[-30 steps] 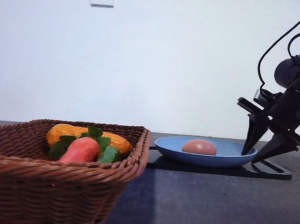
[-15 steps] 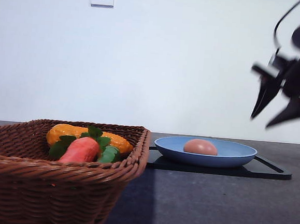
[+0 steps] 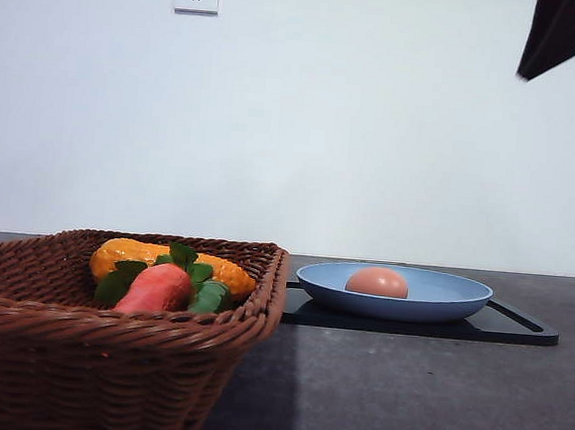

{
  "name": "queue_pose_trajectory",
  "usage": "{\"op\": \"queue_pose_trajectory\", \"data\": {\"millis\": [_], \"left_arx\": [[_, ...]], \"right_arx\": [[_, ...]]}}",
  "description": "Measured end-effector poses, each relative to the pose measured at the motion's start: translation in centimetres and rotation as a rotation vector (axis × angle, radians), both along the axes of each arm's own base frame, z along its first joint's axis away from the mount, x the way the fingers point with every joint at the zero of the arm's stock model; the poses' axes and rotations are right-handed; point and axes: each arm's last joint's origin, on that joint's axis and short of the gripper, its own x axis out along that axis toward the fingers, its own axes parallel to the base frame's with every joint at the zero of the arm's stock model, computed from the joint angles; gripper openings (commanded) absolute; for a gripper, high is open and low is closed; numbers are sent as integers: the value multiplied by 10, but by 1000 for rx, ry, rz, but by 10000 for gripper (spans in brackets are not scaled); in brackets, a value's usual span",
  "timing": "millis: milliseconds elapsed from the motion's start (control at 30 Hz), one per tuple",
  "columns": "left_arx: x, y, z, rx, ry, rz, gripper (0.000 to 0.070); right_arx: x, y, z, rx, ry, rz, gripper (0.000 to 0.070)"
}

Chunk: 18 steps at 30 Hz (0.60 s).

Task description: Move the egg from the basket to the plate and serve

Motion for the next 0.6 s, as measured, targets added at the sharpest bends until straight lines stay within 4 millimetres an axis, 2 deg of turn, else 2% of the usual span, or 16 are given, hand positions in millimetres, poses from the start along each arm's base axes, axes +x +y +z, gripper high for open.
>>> {"op": "queue_pose_trajectory", "data": {"millis": [133, 333, 433, 600], "left_arx": [[5, 17, -3, -65, -65, 63, 0], [-18, 26, -17, -183, -210, 11, 0], [-27, 31, -39, -208, -257, 11, 0], [-40, 37, -95, -220, -211, 20, 0]], "right_arx": [[-25, 10, 8, -111, -53, -16, 0], [-53, 27, -4, -163, -224, -3, 0], [-67, 31, -19, -136, -355, -8, 0], [-85, 32, -54, -76, -522, -23, 0]]}}
